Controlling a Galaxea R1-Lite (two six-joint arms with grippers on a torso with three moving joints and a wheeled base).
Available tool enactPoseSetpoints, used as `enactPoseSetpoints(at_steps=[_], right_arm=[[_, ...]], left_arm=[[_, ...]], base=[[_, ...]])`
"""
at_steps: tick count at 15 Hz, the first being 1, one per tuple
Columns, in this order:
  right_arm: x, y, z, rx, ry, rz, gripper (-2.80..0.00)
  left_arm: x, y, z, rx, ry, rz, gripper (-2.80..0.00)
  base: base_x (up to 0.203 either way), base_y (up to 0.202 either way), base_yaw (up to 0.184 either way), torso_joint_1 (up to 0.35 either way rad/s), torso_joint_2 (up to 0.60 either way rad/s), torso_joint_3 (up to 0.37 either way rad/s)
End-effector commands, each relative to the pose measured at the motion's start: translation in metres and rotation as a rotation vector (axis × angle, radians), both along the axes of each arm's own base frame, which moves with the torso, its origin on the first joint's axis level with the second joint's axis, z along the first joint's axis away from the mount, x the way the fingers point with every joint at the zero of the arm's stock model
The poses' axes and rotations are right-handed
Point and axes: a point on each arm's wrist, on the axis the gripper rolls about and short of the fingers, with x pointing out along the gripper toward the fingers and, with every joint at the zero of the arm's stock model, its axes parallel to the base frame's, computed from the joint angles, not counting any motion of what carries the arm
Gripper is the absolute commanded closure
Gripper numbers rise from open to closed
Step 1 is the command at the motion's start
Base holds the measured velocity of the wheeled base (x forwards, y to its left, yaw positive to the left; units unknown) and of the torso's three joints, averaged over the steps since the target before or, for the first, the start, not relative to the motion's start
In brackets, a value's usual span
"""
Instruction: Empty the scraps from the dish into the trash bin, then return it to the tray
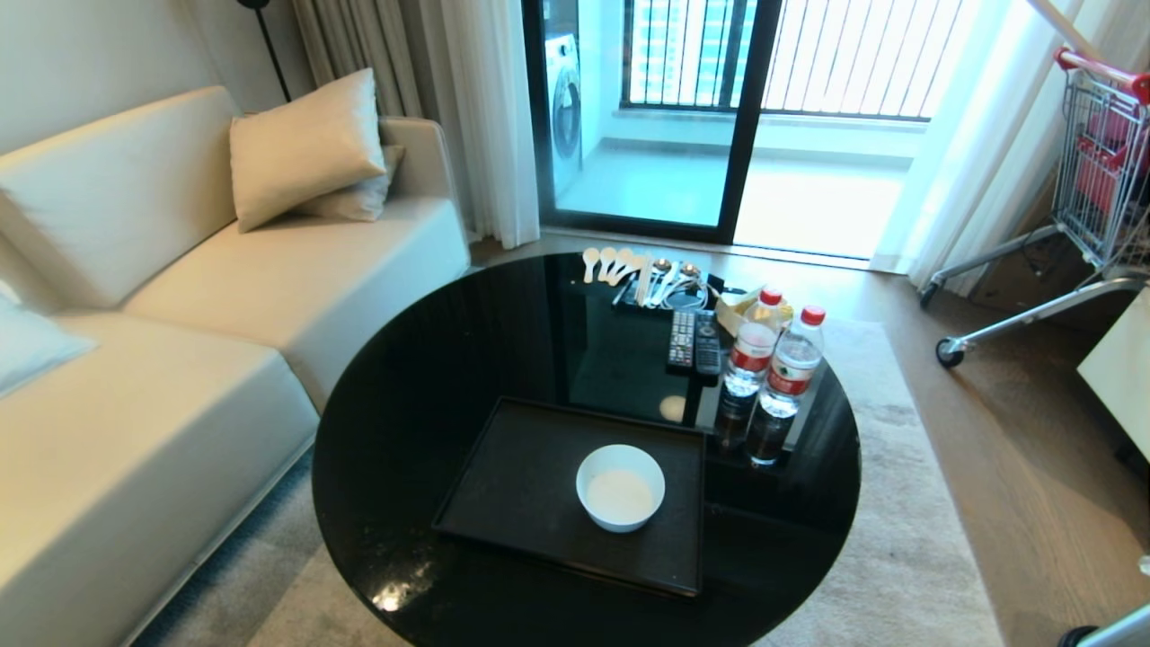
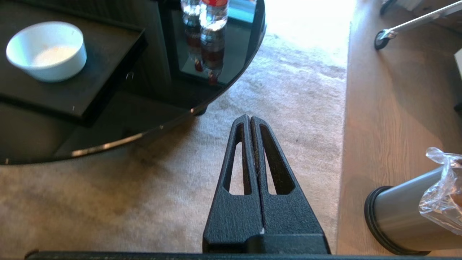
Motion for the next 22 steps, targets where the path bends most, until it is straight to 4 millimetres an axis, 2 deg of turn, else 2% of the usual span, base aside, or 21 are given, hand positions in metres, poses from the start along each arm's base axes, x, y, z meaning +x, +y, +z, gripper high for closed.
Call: enactPoseSetpoints(at_steps=[1,5,7,22], right_arm=[[-0.008,0.0,-0.005,-0.004,-0.055,0.014,0.0],[-0.021,0.001,-0.009,-0.001,-0.179,0.068,0.0],[-0.021,0.001,-0.008,-0.005,-0.2,0.071,0.0],[-0.021,0.001,-0.008,0.009,-0.198,0.07,0.0]], left_arm=[[0.0,0.0,0.0,-0.001,0.0,0.0,0.0],[0.0,0.0,0.0,-0.001,0.0,0.0,0.0],[0.0,0.0,0.0,-0.001,0.0,0.0,0.0],[0.0,0.0,0.0,-0.001,0.0,0.0,0.0]], base=[[0.0,0.0,0.0,0.0,0.0,0.0],[0.0,0.0,0.0,0.0,0.0,0.0],[0.0,0.0,0.0,0.0,0.0,0.0],[0.0,0.0,0.0,0.0,0.0,0.0]])
